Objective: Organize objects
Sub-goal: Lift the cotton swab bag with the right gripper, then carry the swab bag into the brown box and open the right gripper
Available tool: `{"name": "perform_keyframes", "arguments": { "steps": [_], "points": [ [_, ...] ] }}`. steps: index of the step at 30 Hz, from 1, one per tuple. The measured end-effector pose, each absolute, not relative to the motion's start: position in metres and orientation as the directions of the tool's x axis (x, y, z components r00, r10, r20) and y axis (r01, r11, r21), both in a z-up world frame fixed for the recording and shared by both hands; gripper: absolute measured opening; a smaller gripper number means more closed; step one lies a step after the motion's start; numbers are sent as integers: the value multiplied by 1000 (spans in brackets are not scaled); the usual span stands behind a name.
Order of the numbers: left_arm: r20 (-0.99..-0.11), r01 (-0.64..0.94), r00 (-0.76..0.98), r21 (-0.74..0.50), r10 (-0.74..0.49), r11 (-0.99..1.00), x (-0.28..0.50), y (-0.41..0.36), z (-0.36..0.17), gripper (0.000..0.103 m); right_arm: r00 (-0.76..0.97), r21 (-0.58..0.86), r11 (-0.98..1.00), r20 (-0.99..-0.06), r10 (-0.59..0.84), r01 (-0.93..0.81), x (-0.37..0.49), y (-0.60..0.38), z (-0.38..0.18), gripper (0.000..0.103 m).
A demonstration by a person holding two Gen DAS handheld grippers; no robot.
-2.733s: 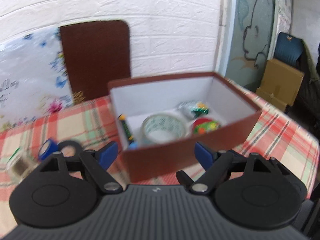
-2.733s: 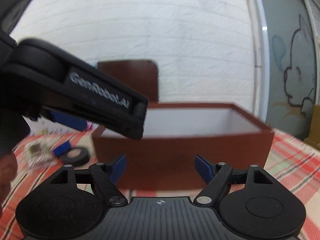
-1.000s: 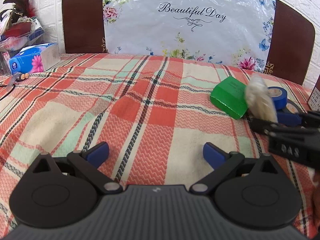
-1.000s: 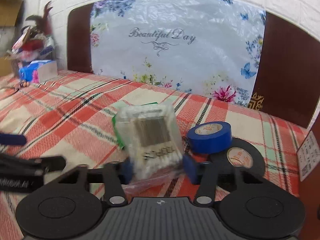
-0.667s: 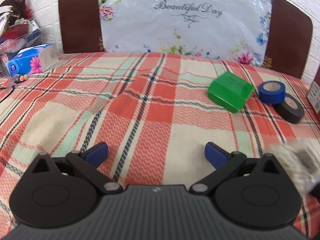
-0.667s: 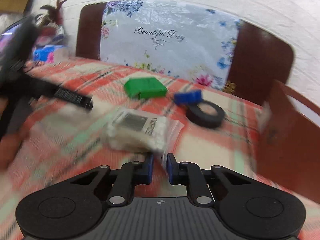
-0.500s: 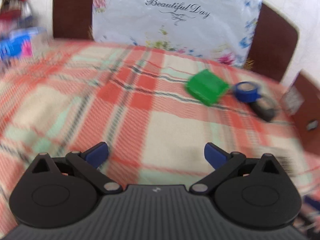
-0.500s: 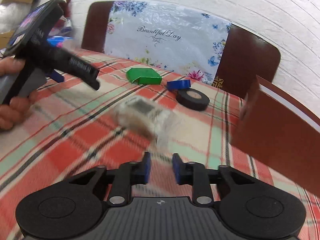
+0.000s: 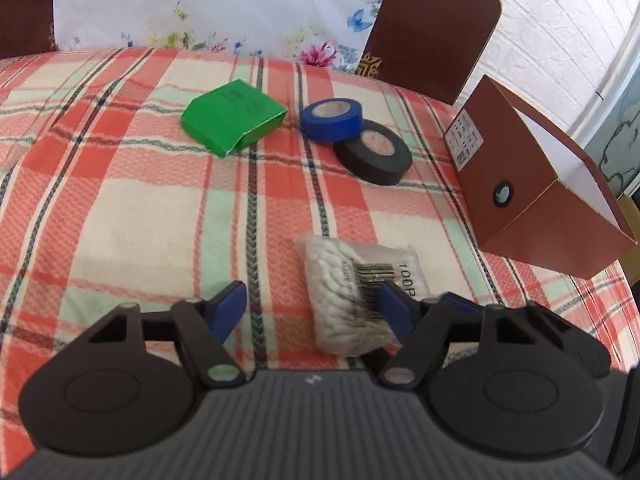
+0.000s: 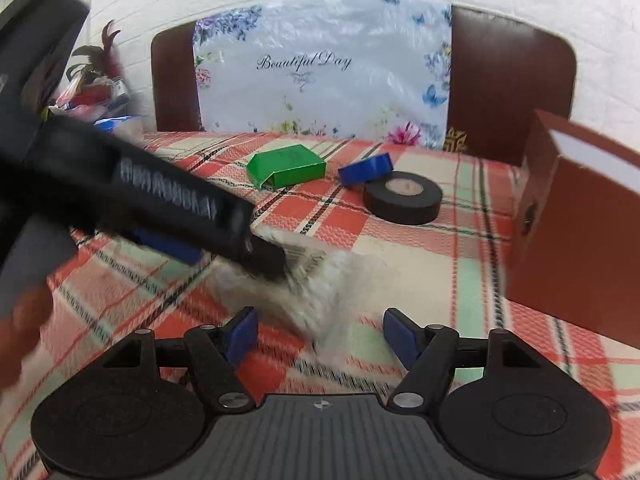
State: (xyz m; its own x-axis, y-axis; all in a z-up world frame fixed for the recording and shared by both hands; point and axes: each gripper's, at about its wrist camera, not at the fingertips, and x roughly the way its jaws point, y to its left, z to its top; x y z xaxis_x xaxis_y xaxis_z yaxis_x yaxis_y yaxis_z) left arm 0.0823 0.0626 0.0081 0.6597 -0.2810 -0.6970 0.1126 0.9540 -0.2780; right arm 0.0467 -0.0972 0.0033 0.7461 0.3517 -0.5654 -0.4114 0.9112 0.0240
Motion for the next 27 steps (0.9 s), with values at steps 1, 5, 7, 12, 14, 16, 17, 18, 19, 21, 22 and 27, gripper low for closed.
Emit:
{"name": "perform_keyframes", "arguments": {
  "steps": [1,5,7,12,14,16,17,18,19,21,22,27],
  "points": [
    [-691,129,660,-283,-295,950,82,61,8,55,737,29,900,-562,375,-435,47,-95,3,45],
    [-688,145,658,-283,-306,948,82,50,18,39,769,6,910,-532,354,-415,38,-97,6,33],
    [-672,172,664,-288,-327,942,79,44,28,38,806,4,926,-491,331,-378,31,-106,14,31],
    [-556,309,722,-273,-412,911,68,10,77,39,942,-152,959,-276,191,-239,-5,-124,45,31],
    [-513,367,732,-257,-448,894,70,-10,96,39,967,-169,970,-215,134,-172,-7,-139,58,31],
    [-490,418,727,-240,-481,876,78,-33,109,39,978,-162,980,-190,83,-115,-3,-158,68,31],
    [-487,440,721,-228,-493,868,82,-46,112,39,981,-155,984,-184,60,-90,0,-169,71,31],
    [-485,460,715,-216,-503,861,87,-59,115,39,983,-149,987,-181,40,-67,3,-179,73,31],
    [-485,478,710,-202,-511,855,92,-72,116,39,983,-148,988,-181,18,-45,7,-189,74,31],
    [-490,505,702,-168,-516,847,104,-98,118,39,981,-147,989,-191,-22,-7,17,-207,75,31],
    [-494,513,700,-154,-515,844,111,-110,119,39,980,-143,990,-194,-37,9,24,-215,76,31],
    [-526,505,720,-48,-452,862,149,-171,116,60,960,-241,950,-149,-236,196,71,-246,73,59]
  ]
}}
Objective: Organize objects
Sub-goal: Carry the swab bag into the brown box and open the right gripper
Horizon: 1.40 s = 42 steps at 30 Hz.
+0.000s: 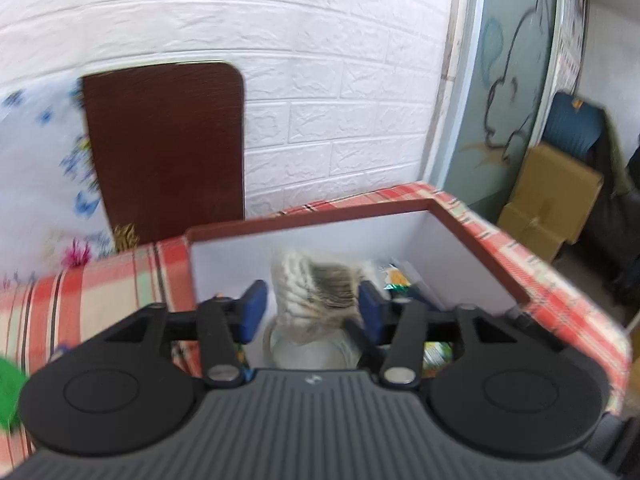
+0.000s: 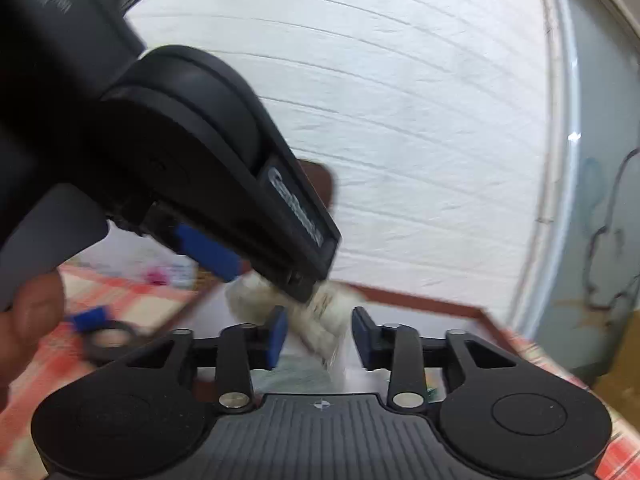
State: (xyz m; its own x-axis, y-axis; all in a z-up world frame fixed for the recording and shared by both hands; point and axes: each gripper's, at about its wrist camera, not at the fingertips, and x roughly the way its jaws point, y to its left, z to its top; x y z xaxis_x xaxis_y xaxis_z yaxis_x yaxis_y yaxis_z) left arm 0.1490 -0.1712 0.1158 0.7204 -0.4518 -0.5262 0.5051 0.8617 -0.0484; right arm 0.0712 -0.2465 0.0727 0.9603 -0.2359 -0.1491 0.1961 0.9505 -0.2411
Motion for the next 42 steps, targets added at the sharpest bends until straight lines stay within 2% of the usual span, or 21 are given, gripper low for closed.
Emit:
{"name": "perform_keyframes", "arguments": {
  "steps": [1,3,7,11,12,15,19,34,42],
  "points": [
    [-537,495,729,-14,-424,869,151,-179,113,63,944,-265,939,-183,-273,220,81,-252,70,68],
    [-554,475,738,20,-386,880,153,-184,108,65,934,-234,943,-211,-288,237,80,-265,68,61],
    [-555,478,736,20,-388,878,141,-169,99,68,949,-148,962,-183,-256,231,47,-269,64,68],
    [-573,464,728,8,-376,886,124,-155,91,68,954,-68,968,-166,-250,241,19,-261,58,69],
    [-571,459,732,10,-372,888,118,-150,90,68,955,-47,969,-161,-248,244,14,-258,57,72],
    [-551,464,741,6,-384,886,98,-140,92,70,957,-16,971,-163,-238,239,5,-250,53,72],
    [-539,441,761,21,-361,897,80,-131,92,73,961,-11,982,-205,-184,186,-1,-237,46,72],
    [-629,259,761,69,-160,963,55,-66,57,74,939,28,995,-336,-76,91,-20,-203,40,72],
    [-648,171,758,86,-75,982,56,-26,38,77,926,10,1000,-377,-19,24,-17,-178,40,73]
  ]
}}
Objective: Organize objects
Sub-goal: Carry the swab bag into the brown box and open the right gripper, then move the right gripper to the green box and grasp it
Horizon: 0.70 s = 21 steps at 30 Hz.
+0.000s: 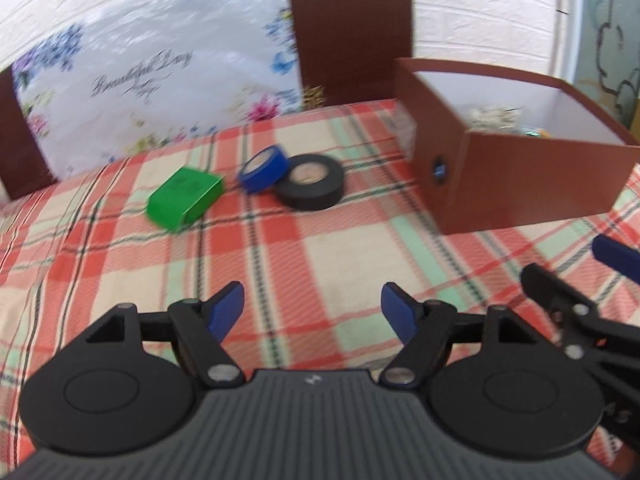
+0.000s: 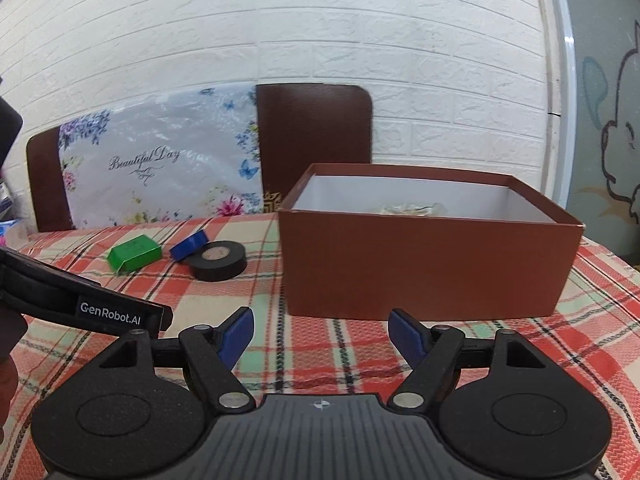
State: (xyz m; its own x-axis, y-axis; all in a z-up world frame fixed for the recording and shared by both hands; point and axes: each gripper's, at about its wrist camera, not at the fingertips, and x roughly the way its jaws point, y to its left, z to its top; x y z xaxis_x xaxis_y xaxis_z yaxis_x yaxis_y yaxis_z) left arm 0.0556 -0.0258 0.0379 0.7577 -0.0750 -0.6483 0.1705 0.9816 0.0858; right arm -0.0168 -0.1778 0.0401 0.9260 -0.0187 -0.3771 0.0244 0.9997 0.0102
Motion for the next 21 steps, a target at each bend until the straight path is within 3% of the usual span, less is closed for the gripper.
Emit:
{"name": "perform_keyframes", "arguments": {
  "steps": [21],
  "points": [
    [-657,-65,745,102,116,993,83,110,2,82,849,-20,974,-494,186,-225,40,-74,41,74]
  ]
}}
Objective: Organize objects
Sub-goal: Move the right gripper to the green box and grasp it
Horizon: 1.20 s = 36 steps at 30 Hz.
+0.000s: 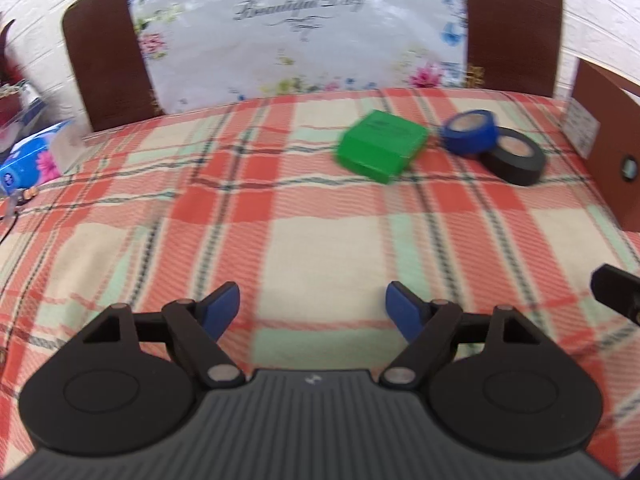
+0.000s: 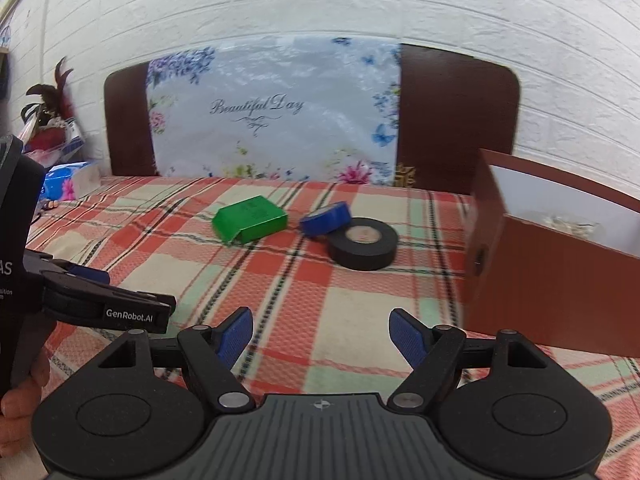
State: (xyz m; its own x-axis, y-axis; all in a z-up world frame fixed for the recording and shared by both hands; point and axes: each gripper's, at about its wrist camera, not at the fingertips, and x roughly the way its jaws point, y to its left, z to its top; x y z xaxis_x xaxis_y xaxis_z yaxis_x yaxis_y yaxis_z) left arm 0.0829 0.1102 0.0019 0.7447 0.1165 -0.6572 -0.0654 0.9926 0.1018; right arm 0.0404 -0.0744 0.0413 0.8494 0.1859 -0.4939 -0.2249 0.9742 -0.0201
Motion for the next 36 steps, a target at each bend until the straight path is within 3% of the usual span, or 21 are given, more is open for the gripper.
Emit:
{"name": "perform_keyframes", "arguments": {
  "steps": [2,6,9,20,24,26,27,28,36],
  "points": [
    [-647,-78,751,112,132,991,87,122,0,83,847,-32,969,-494,197,-244,46,-64,42,74],
    [-618,-129,765,127,180,984,95,147,-6,96,837,-58,953,-496,231,-298,65,-46,42,74],
    [-627,-174,765,20,148,985,100,172,-9,99,834,-80,942,-493,247,-326,85,-34,40,74],
    [-606,-206,779,-4,162,978,100,176,-13,103,812,-176,869,-478,334,-462,174,8,29,85],
    [-606,-210,778,-2,166,978,101,177,-14,103,783,-217,841,-531,324,-496,206,21,12,86],
    [-606,-213,777,0,169,977,101,177,-15,103,744,-151,838,-561,363,-524,216,18,12,83],
    [-606,-215,777,0,171,977,102,177,-15,103,722,-121,832,-573,387,-541,217,18,13,68],
    [-606,-216,776,1,172,976,102,177,-15,103,710,-102,826,-577,405,-554,213,18,14,63],
    [-607,-217,775,5,175,976,103,176,-15,103,733,-100,844,-556,393,-528,149,-5,9,61]
  ]
}}
